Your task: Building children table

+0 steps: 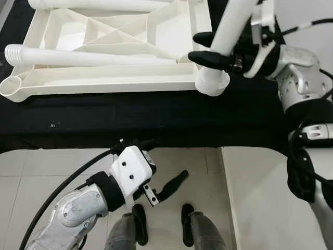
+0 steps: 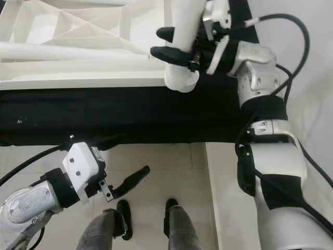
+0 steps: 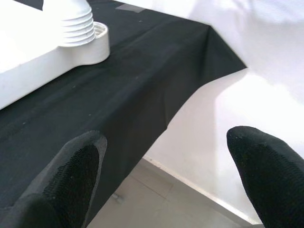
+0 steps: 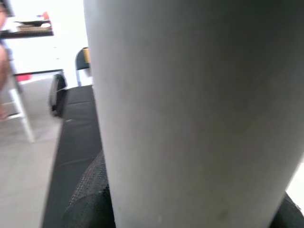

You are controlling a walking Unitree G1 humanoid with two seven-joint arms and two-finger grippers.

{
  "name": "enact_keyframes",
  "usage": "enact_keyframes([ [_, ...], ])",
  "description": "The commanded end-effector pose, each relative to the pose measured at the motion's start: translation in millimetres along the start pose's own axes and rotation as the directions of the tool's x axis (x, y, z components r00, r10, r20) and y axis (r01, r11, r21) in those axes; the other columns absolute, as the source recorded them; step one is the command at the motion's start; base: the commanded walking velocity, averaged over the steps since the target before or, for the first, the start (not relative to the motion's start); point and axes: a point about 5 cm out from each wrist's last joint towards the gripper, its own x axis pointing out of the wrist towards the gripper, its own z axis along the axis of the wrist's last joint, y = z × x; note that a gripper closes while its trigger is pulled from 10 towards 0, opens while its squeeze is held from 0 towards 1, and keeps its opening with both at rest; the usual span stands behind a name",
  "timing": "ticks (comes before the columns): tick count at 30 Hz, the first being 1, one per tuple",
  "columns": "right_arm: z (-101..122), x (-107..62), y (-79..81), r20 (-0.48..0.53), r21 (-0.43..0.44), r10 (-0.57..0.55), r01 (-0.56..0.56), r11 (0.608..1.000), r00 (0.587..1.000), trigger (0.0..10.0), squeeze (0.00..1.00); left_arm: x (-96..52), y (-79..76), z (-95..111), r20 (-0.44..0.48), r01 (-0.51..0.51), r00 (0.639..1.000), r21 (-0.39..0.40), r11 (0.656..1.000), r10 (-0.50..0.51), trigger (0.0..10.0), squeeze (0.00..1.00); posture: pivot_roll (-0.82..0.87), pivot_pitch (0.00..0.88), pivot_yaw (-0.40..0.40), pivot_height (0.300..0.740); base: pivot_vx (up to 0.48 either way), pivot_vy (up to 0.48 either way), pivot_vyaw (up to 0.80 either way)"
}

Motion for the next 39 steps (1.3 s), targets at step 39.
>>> enact_keyframes([
  [39, -23, -20.0, -3.9, -0.116, 0.032, -0.072, 0.077, 0.997, 0.991, 10.0, 0.00, 2.1, -13.3, 2, 0.006, 0.032, 0.999, -0.035, 0.999, -0.031, 10.0, 0.00, 0.02, 0.453, -0.004, 0.740, 0.000, 0.000, 0.00],
])
